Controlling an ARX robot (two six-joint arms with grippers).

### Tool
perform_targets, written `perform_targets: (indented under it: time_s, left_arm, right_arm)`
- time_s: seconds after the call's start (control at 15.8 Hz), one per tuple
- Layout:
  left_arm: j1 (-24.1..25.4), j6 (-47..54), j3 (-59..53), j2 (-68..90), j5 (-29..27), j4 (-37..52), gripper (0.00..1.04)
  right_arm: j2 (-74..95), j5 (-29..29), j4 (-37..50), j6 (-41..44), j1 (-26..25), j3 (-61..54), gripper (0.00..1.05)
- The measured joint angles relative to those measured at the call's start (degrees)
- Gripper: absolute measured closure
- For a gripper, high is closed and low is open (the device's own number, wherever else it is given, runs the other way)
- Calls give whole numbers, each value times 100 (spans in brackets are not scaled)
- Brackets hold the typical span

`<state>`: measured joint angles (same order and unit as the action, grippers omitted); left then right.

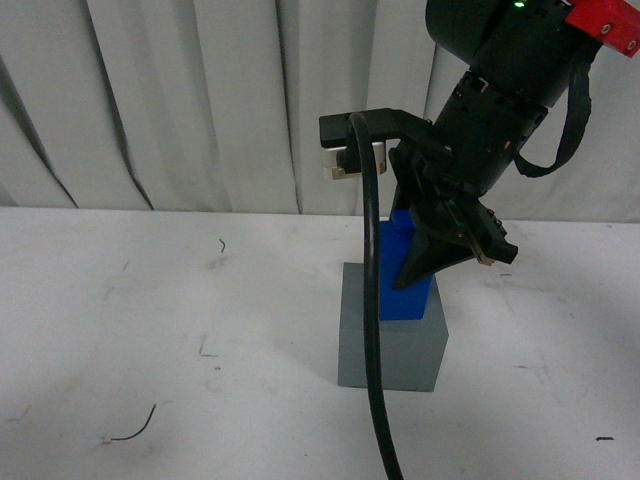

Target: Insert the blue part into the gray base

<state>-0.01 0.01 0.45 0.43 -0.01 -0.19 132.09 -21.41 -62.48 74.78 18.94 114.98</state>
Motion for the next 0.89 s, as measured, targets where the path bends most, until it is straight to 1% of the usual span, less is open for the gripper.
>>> perform_targets:
  time_s: [0.51,0.89]
  left_arm:
    - [0,-2,0,0,0,0,7]
    - [0,-2,0,0,0,0,7]
  right_arm:
    - [94,107,42,-22,57,127,58]
    - [-70,197,319,-94,4,-205,58]
